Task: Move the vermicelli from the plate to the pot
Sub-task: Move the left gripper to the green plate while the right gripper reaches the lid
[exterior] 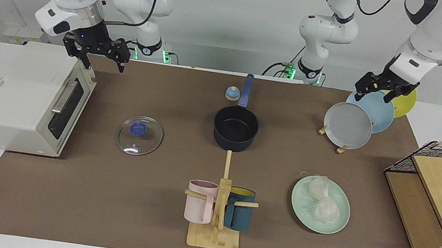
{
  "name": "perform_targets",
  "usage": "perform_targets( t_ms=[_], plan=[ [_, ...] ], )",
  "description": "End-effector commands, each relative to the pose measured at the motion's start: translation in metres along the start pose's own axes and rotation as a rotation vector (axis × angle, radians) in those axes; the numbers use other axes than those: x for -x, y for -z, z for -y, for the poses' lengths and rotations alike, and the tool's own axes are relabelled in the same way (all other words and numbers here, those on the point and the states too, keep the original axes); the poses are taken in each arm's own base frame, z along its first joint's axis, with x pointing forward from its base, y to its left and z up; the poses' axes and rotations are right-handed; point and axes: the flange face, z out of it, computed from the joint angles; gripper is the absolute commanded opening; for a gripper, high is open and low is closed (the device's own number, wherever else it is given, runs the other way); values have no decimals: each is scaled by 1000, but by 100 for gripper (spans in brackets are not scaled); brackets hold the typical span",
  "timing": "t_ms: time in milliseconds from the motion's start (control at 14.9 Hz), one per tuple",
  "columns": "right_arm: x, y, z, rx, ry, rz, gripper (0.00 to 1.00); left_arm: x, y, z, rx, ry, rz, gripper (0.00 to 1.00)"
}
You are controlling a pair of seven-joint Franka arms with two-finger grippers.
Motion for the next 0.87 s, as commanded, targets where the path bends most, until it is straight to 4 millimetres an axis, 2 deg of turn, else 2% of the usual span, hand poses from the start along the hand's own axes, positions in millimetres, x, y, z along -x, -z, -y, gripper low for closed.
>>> perform_targets(
  t_ms=[0,402,670,804],
  plan=[
    [6,1,0,-15,-11,3,100,3,6,0,-10,-8,0,100],
    [6,1,3,-13,-7,-6,100,3,6,-1,-10,-9,-1,100],
    [3,-6,6,-9,-1,-12,100,2,6,-5,-10,-14,-10,100],
    [-4,-17,8,-10,1,-8,100,-1,7,-5,-6,-12,-30,100]
  ],
)
